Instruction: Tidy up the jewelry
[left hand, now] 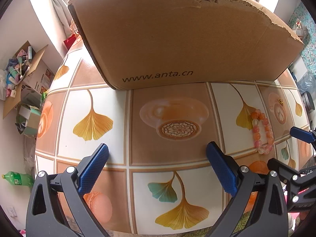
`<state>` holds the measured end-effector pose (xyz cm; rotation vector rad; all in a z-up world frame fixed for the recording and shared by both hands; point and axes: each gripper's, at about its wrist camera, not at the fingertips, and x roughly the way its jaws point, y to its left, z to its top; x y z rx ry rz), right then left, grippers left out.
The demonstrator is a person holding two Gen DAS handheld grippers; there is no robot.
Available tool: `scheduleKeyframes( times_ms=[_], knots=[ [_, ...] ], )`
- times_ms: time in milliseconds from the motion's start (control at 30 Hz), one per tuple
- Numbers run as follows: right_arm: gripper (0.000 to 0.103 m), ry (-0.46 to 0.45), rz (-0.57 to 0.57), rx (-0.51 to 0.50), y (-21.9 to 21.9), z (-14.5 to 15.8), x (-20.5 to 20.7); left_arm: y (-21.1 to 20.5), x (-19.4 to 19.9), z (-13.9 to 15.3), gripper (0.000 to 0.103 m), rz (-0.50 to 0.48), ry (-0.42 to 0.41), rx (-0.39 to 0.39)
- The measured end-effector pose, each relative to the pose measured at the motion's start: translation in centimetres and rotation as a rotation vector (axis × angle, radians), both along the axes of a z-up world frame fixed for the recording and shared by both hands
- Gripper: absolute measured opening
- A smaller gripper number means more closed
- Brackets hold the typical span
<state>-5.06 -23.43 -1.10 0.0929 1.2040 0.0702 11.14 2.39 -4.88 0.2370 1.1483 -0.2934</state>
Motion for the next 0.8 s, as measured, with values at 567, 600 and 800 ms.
scheduleKeyframes(
  times_ms=[567, 600, 800],
  knots=[
    [0.095, -0.097, -0.105, 0.048, -4.5, 0.9, -0.8, 0.1, 0.0, 0.0, 0.097, -0.001, 0.000, -0.001],
    [0.095, -0.114, -0.135, 0.061, -5.2, 1.3, -0.6, 0.1, 0.0, 0.0, 0.097, -0.001, 0.000, -0.001],
    [0.081, -0.202, -0.153, 0.039, -6.5, 2.4, 0.7, 0.1, 0.0, 0.0, 0.097, -0.003, -0.002, -0.001]
  ],
)
